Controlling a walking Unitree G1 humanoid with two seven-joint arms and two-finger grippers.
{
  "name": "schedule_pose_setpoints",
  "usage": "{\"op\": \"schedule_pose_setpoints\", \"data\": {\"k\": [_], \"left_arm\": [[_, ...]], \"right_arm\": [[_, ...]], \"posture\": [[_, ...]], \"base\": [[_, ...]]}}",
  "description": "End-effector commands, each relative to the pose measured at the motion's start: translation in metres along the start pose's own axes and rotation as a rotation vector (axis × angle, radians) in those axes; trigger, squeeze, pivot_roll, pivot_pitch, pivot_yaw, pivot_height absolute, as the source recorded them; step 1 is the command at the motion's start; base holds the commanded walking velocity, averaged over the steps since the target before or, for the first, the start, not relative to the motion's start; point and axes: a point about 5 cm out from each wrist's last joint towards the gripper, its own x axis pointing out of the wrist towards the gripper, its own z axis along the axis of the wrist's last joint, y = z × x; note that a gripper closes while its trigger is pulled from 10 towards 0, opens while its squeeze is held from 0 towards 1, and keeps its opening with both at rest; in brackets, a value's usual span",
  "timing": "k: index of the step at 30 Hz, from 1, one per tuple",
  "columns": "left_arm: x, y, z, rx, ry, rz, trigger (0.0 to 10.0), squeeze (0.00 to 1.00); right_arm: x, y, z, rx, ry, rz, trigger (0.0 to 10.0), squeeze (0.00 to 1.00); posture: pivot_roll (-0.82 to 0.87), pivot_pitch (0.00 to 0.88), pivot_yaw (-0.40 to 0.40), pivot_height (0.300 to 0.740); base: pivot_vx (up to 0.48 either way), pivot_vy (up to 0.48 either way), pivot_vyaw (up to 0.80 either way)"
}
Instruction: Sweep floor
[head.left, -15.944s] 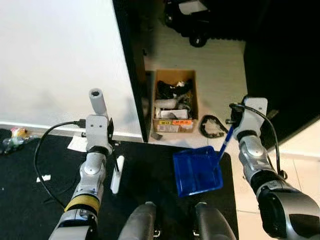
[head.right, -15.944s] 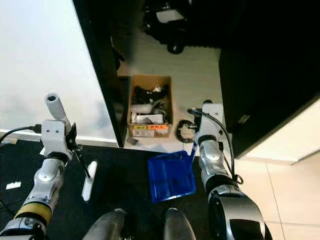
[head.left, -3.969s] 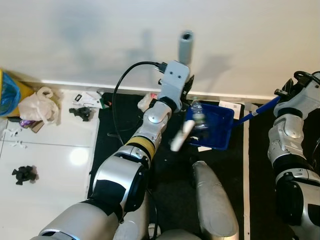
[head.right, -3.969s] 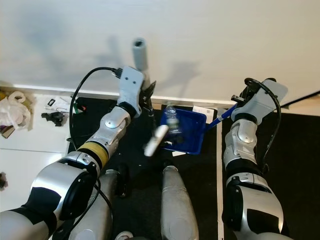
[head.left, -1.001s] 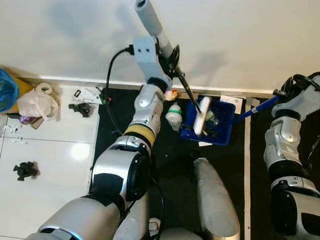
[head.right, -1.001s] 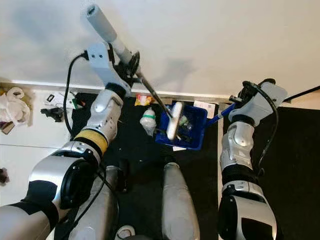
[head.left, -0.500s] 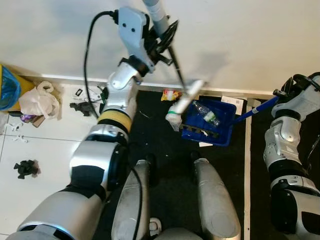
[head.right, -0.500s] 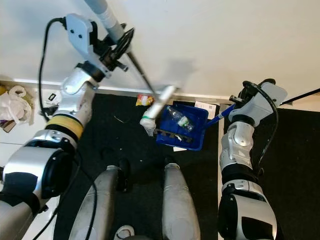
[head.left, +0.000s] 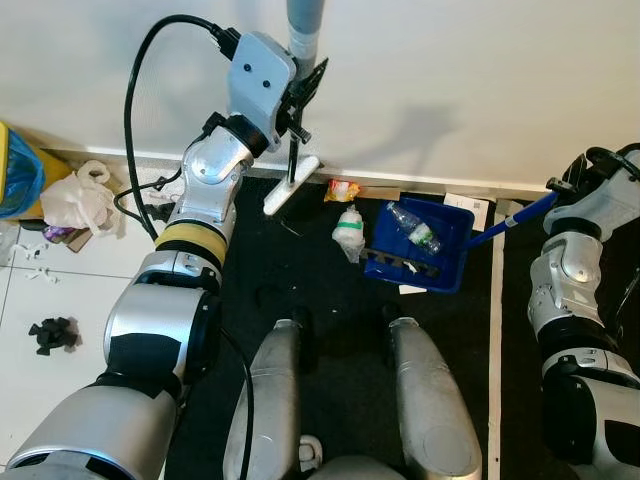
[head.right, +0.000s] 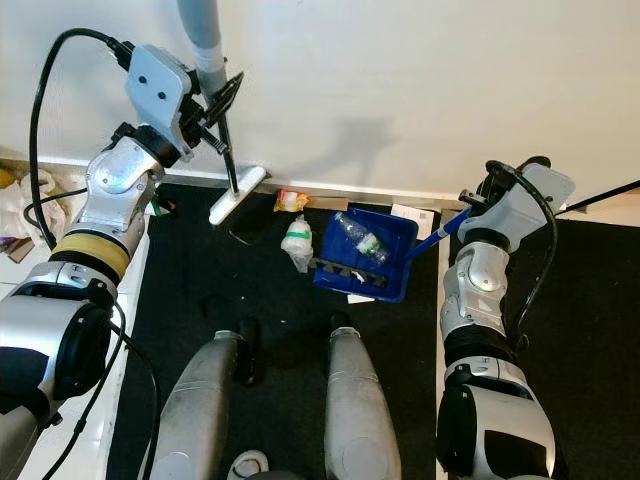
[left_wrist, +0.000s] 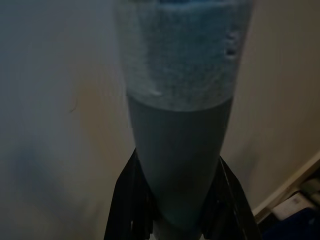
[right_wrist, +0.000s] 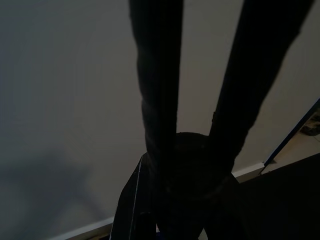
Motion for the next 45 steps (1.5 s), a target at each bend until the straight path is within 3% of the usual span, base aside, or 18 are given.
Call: {"op": "schedule_pose_setpoints", "data": {"k": [1,5,12,15,21,22,23,24,25,27,28,29,30,32,34,39,41,45], "left_arm": [[-0.012,-0.003,-0.011,0.051,0.033,0.018,10.0,0.0],[-0.023,-0.02,-0.036,0.064,0.149,0.096,10.0,0.0],[-0.032,-0.04,-0.053,0.119,0.243,0.104,10.0,0.0],[-0.03,-0.058,-0.056,0.046,0.249,0.123,10.0,0.0],[-0.025,-0.069,-0.054,-0.013,0.243,0.141,10.0,0.0],[-0.017,-0.078,-0.051,-0.072,0.235,0.173,10.0,0.0],[-0.017,-0.078,-0.051,-0.072,0.235,0.173,10.0,0.0],[-0.009,-0.087,-0.046,-0.141,0.229,0.206,10.0,0.0],[-0.009,-0.087,-0.046,-0.141,0.229,0.206,10.0,0.0],[0.007,-0.104,-0.037,-0.296,0.228,0.268,10.0,0.0],[0.007,-0.104,-0.037,-0.296,0.228,0.268,10.0,0.0],[0.013,-0.111,-0.032,-0.366,0.223,0.288,10.0,0.0],[0.022,-0.121,-0.025,-0.488,0.215,0.319,10.0,0.0],[0.022,-0.121,-0.025,-0.488,0.215,0.319,10.0,0.0],[0.038,-0.131,-0.008,-0.623,0.166,0.339,10.0,0.0],[0.06,-0.134,0.022,-0.753,0.063,0.347,10.0,0.0],[0.07,-0.127,0.036,-0.796,0.009,0.343,10.0,0.0],[0.072,-0.124,0.038,-0.808,0.0,0.344,10.0,0.0]], "right_arm": [[-0.014,-0.003,-0.022,0.002,0.098,0.001,10.0,0.0],[-0.016,-0.001,-0.023,-0.001,0.097,0.01,10.0,0.0],[-0.02,0.001,-0.023,0.0,0.089,0.018,10.0,0.0],[-0.024,0.003,-0.024,0.002,0.081,0.024,10.0,0.0],[-0.027,0.004,-0.024,0.001,0.078,0.029,10.0,0.0],[-0.029,0.004,-0.024,-0.002,0.077,0.03,10.0,0.0],[-0.029,0.004,-0.024,-0.002,0.077,0.03,10.0,0.0],[-0.031,0.004,-0.025,-0.003,0.076,0.03,10.0,0.0],[-0.031,0.004,-0.025,-0.003,0.076,0.03,10.0,0.0],[-0.033,0.002,-0.024,-0.008,0.072,0.024,10.0,0.0],[-0.033,0.002,-0.024,-0.008,0.072,0.024,10.0,0.0],[-0.034,0.0,-0.024,-0.011,0.07,0.017,10.0,0.0],[-0.035,-0.003,-0.024,-0.015,0.07,0.009,10.0,0.0],[-0.035,-0.003,-0.024,-0.015,0.07,0.009,10.0,0.0],[-0.036,-0.007,-0.025,-0.017,0.073,0.0,10.0,0.0],[-0.037,-0.008,-0.026,-0.013,0.08,-0.012,10.0,0.0],[-0.036,-0.006,-0.027,-0.006,0.084,-0.016,10.0,0.0],[-0.035,-0.005,-0.026,-0.004,0.085,-0.017,10.0,0.0]], "posture": [[-0.1,0.427,0.037,0.74],[-0.12,0.454,0.033,0.74],[-0.15,0.476,0.04,0.74],[-0.16,0.495,0.044,0.74],[-0.19,0.504,0.044,0.74],[-0.2,0.513,0.05,0.74],[-0.2,0.513,0.05,0.74],[-0.21,0.515,0.055,0.74],[-0.21,0.515,0.055,0.74],[-0.22,0.515,0.064,0.74],[-0.22,0.515,0.064,0.74],[-0.22,0.517,0.068,0.74],[-0.21,0.517,0.071,0.74],[-0.21,0.517,0.071,0.74],[-0.21,0.511,0.076,0.74],[-0.19,0.496,0.085,0.74],[-0.17,0.482,0.089,0.74],[-0.17,0.48,0.09,0.74]], "base": [[0.0,0.0,0.0],[0.0,0.0,0.0],[0.0,0.0,0.0],[0.0,0.0,0.0],[0.0,0.0,0.0],[0.0,0.0,0.0],[0.0,0.0,0.0],[0.0,0.0,0.0],[0.0,0.0,0.0],[0.0,0.0,0.0],[0.0,0.0,0.0],[0.0,0.0,0.0],[0.0,0.0,0.0],[0.0,0.0,0.0],[0.0,0.0,0.0],[0.0,0.0,0.0],[0.0,0.0,0.0],[0.0,0.0,0.0]]}}
